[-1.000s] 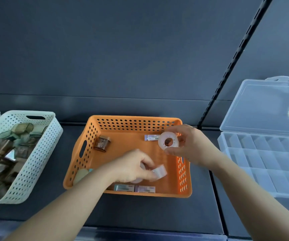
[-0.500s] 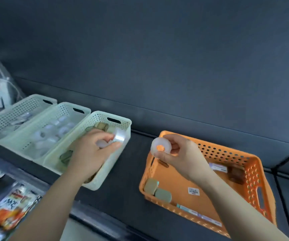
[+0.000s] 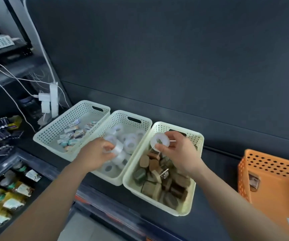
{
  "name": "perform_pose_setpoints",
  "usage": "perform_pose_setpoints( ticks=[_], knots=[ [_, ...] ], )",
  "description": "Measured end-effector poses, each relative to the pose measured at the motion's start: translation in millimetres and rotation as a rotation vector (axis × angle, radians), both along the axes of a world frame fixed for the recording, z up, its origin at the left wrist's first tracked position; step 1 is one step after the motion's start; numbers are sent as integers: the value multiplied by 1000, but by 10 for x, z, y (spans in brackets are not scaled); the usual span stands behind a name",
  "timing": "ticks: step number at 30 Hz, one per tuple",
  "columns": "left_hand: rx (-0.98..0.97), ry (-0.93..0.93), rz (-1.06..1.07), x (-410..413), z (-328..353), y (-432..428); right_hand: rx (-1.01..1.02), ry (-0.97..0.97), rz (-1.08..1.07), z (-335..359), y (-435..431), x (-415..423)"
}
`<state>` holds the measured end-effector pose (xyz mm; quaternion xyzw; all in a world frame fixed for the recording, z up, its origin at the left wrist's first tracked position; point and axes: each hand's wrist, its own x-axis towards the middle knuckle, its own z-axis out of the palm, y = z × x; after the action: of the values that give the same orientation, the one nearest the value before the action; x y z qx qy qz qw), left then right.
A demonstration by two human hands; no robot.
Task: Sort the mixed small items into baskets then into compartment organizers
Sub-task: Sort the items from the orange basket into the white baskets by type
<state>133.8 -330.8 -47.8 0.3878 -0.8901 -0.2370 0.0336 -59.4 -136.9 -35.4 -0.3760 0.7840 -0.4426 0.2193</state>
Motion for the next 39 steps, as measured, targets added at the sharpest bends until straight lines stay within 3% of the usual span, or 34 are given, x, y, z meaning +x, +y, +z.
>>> perform_pose_setpoints(
  ticks=[4, 8, 15, 21, 24, 28, 32, 35, 39],
  knots=[
    [240, -90, -116, 131, 89, -230, 73, 60, 36, -75, -464, 140],
    [398, 120, -3, 160, 149, -474, 178, 218, 84, -95, -865, 186],
    [157, 344, 37, -194, -59, -710, 402, 428, 96, -186, -1329, 65],
    [-45, 171, -72, -405, -205, -842, 415, 499, 141, -188, -1270, 11],
    [-193, 152, -104, -468, -111, -721, 307, 460, 109, -60, -973, -5],
    [-278, 281, -193, -638, 128, -162, 204, 405, 41, 154, -284, -46],
    [-180, 390, -375, -1014, 269, 757, 136, 377, -41, 309, 635, -182],
    [-57, 420, -506, -1346, 289, 1478, 219, 344, -86, 345, 1404, -417],
    [44, 313, -742, -1773, 233, 2284, 345, 250, -166, 248, 2356, -808]
  ],
)
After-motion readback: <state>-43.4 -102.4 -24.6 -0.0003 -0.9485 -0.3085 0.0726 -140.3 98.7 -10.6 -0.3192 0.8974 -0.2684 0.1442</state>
